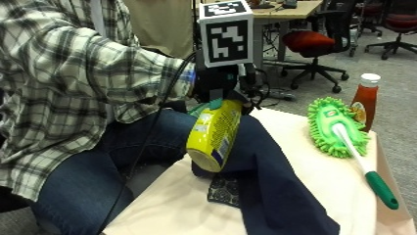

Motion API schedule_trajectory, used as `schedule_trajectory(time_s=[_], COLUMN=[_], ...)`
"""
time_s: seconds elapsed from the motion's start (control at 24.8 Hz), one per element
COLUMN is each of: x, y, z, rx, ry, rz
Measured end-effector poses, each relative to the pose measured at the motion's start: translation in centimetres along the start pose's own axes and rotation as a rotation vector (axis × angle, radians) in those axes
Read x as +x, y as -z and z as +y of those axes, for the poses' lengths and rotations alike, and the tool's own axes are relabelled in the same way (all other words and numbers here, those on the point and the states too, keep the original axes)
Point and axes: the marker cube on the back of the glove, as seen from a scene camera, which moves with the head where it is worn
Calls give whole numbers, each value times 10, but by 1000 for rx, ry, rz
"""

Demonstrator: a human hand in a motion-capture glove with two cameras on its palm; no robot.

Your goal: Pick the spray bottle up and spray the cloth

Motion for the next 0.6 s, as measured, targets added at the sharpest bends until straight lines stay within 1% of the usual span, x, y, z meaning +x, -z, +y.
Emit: schedule_trajectory(time_s=[0.2, 0.36, 0.48, 0.6], x=[8, 11, 11, 11], y=[35, 56, 67, 74], z=[0, 1, 2, 4], rx=[218, 368, 441, 476], ry=[-79, -105, -99, -87], rz=[-385, -639, -749, -795])
